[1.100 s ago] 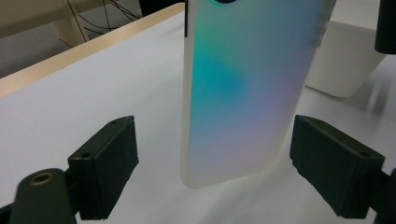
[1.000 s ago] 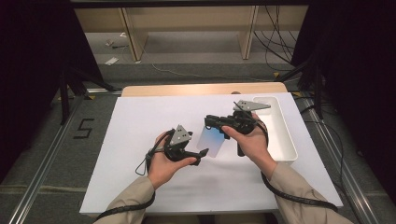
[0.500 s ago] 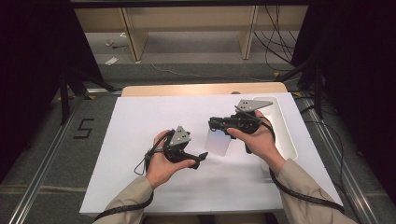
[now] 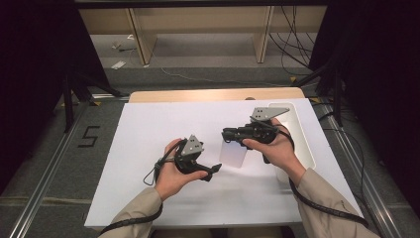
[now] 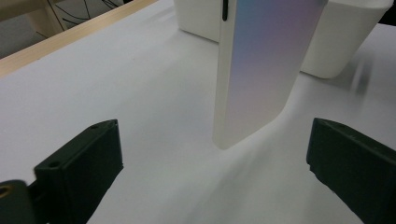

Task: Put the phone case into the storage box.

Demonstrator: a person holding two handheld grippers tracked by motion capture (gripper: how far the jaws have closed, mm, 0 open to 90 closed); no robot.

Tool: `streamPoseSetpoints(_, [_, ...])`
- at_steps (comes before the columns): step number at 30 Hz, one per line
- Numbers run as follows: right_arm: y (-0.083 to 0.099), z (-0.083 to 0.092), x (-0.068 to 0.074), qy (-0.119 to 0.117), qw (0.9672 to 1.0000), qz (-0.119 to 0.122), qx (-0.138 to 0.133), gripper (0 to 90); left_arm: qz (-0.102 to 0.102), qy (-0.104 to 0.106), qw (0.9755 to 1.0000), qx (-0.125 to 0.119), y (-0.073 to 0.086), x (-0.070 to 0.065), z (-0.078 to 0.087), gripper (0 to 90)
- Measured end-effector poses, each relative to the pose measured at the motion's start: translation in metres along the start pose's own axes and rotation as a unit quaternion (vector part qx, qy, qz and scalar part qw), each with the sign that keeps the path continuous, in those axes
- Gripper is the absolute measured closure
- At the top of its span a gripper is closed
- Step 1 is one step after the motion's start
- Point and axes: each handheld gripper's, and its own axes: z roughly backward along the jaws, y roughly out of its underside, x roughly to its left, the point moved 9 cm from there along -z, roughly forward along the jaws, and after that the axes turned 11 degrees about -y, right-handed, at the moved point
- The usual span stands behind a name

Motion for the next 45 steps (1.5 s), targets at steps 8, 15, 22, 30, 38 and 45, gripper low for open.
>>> streamPoseSetpoints(8, [0.003, -0.004, 0.005, -0.021, 0.9997, 0.007, 0.013, 80.1, -0.005, 0.014, 0.9999, 0.001, 0.001, -0.004, 0.000, 8.0])
streamPoseSetpoints(15, [0.002, -0.007, 0.012, -0.039, 0.9989, 0.017, 0.019, 80.1, -0.008, 0.025, 0.9996, 0.005, 0.002, -0.009, -0.002, 12.6])
streamPoseSetpoints(22, [0.001, -0.009, 0.017, -0.047, 0.9985, 0.019, 0.021, 80.0, -0.015, 0.033, 0.9993, 0.010, 0.005, -0.013, -0.005, 15.8])
streamPoseSetpoints(30, [0.001, -0.013, 0.021, -0.059, 0.9978, 0.020, 0.022, 80.0, -0.022, 0.047, 0.9985, 0.015, 0.008, -0.017, -0.007, 21.1])
streamPoseSetpoints(38, [0.000, -0.013, 0.024, -0.064, 0.9975, 0.022, 0.020, 80.1, -0.041, 0.062, 0.9971, 0.012, 0.009, -0.023, -0.007, 30.5])
streamPoseSetpoints(45, [0.000, -0.014, 0.026, -0.068, 0.9972, 0.023, 0.020, 80.0, -0.056, 0.068, 0.9961, -0.001, 0.007, -0.023, -0.007, 45.5])
